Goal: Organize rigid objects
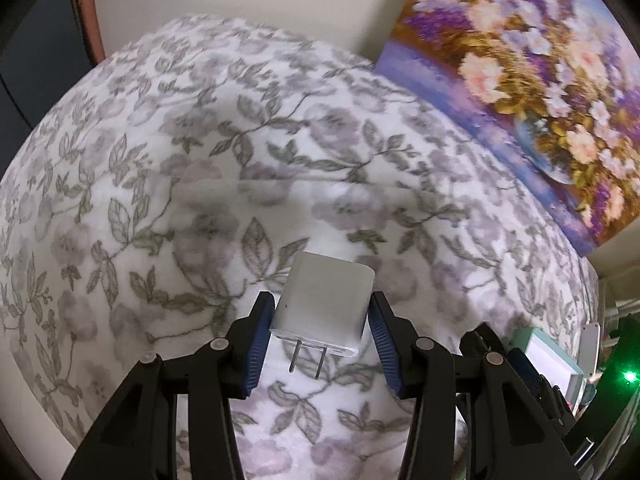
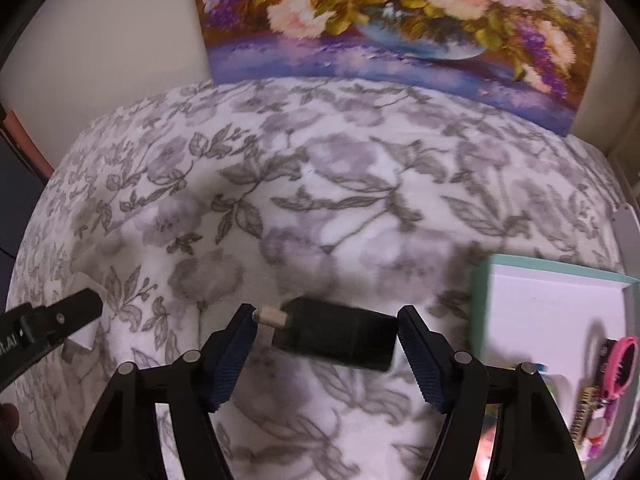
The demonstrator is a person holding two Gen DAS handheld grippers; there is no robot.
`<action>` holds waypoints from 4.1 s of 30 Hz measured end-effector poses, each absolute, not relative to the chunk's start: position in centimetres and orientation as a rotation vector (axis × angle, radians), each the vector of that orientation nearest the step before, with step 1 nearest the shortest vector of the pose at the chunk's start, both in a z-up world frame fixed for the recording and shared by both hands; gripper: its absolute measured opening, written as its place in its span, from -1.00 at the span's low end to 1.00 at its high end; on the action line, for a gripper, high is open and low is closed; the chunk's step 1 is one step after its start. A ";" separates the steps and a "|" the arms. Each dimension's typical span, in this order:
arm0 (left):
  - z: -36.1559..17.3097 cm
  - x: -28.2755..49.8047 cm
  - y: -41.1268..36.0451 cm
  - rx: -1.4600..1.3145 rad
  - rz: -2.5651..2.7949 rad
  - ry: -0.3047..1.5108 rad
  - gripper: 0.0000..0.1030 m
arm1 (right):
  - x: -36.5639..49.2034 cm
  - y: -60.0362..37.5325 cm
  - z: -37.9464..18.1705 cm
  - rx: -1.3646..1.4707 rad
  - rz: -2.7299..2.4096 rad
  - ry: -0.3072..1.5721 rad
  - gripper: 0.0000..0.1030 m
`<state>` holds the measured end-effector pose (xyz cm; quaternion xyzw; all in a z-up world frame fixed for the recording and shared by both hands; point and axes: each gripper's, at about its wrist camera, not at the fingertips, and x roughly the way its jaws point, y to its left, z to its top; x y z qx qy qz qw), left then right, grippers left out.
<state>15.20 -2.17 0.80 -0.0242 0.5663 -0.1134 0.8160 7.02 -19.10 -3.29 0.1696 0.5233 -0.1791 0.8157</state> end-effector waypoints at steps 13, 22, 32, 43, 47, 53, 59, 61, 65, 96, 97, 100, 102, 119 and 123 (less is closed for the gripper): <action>3.3 10.8 -9.3 0.035 -0.396 1.158 -0.03 | 0.7 -26.5 0.5 0.467 -0.511 1.062 0.45; 3.1 6.3 -16.5 0.112 -0.556 1.166 -0.03 | -3.9 -33.2 0.0 0.551 -0.626 1.053 0.45; 1.4 1.3 -22.8 0.227 -0.683 1.177 -0.03 | -7.8 -37.8 -1.3 0.664 -0.678 1.046 0.45; 0.1 -1.8 -26.2 0.315 -0.741 1.181 -0.02 | -10.2 -39.8 -1.6 0.729 -0.694 1.037 0.45; -0.3 -2.8 -27.0 0.356 -0.750 1.174 -0.02 | -10.1 -39.7 -1.6 0.723 -0.682 1.048 0.46; -0.9 -3.0 -27.1 0.376 -0.745 1.186 -0.02 | -10.0 -39.2 -1.9 0.734 -0.660 1.071 0.46; -0.5 -2.9 -26.7 0.370 -0.742 1.173 0.01 | -10.2 -38.7 -1.9 0.736 -0.651 1.089 0.46; -0.2 -3.0 -26.6 0.386 -0.737 1.160 0.16 | -10.2 -38.6 -2.0 0.734 -0.649 1.099 0.46; 0.0 -3.0 -26.2 0.397 -0.734 1.157 0.18 | -10.5 -38.5 -1.8 0.746 -0.655 1.109 0.48; -0.2 0.1 -12.4 0.297 -0.417 1.174 0.88 | -12.8 -30.3 0.6 0.579 -0.632 1.138 0.93; -0.1 0.1 -12.1 0.299 -0.408 1.168 0.88 | -12.9 -29.9 0.6 0.570 -0.632 1.137 1.00; 0.1 -0.2 -11.0 0.311 -0.386 1.146 0.89 | -13.4 -28.4 0.5 0.538 -0.636 1.136 1.00; 0.1 -0.4 -10.4 0.315 -0.381 1.143 0.89 | -13.7 -27.5 0.3 0.524 -0.624 1.143 1.00; 0.1 -4.2 -6.0 0.338 -0.413 1.172 0.89 | -17.8 -22.0 0.2 0.448 -0.616 1.162 1.00; 0.8 -4.4 -4.9 0.306 -0.407 1.151 0.89 | -18.7 -21.4 0.4 0.451 -0.615 1.143 1.00</action>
